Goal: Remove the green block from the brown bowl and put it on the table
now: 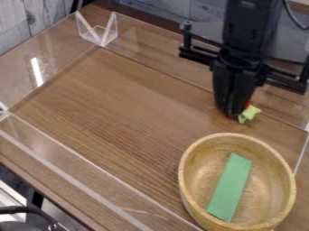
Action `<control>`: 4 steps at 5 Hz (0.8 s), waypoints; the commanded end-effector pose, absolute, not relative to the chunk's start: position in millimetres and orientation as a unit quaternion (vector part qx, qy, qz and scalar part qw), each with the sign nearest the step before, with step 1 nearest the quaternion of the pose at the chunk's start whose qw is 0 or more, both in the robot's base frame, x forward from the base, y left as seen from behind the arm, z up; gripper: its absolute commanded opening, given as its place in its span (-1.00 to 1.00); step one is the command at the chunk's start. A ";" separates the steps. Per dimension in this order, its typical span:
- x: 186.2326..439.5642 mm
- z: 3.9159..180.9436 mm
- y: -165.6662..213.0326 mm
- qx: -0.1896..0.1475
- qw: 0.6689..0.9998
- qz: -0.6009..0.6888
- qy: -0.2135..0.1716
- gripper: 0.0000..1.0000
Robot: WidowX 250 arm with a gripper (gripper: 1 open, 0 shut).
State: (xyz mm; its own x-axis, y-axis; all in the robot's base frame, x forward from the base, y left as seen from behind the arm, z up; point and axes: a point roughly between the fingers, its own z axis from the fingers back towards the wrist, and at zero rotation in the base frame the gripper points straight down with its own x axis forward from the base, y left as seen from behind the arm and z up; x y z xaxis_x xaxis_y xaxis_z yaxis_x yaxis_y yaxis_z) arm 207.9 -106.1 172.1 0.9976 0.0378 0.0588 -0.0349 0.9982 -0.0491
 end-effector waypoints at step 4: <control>197.9 162.9 -125.2 -0.029 0.996 0.080 -0.031 1.00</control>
State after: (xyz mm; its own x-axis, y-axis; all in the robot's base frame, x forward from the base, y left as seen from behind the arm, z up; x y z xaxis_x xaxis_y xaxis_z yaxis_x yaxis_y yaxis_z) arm 195.6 -123.2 155.2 0.9860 0.1637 0.0315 -0.1623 0.9858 -0.0432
